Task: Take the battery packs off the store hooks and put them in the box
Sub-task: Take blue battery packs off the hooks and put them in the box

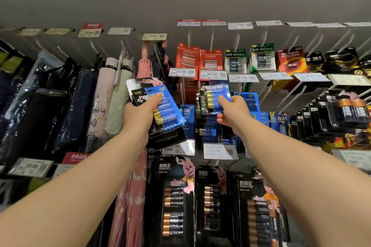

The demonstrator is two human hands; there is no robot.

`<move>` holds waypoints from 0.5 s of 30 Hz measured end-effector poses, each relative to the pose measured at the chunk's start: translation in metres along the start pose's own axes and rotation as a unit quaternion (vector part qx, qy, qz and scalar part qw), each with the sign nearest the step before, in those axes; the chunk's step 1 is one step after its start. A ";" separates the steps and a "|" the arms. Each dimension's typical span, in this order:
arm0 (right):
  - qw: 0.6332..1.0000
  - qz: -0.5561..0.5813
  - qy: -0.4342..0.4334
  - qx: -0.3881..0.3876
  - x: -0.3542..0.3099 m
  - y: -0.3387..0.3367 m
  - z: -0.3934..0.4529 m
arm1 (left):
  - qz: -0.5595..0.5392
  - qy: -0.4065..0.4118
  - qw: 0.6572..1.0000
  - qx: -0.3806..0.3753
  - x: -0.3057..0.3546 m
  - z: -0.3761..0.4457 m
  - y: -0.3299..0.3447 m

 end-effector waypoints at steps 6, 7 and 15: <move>0.998 -0.032 0.049 0.009 -0.002 0.005 -0.002 | -0.015 -0.009 1.000 -0.007 -0.015 -0.003 -0.005; 0.998 -0.035 0.049 0.012 -0.002 0.006 -0.002 | -0.016 -0.011 1.000 -0.004 -0.018 -0.003 -0.006; 0.994 -0.085 0.050 0.047 -0.004 0.006 0.016 | -0.012 -0.008 1.000 -0.014 -0.018 0.000 -0.001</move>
Point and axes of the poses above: each hand's wrist, its own z-axis towards the middle knuckle, its own y-axis out of the palm, x = y × z, the point moved 5 cm from there along z, towards the middle knuckle, and after that the axes turned 6 degrees about -z, right-handed, at the moved point
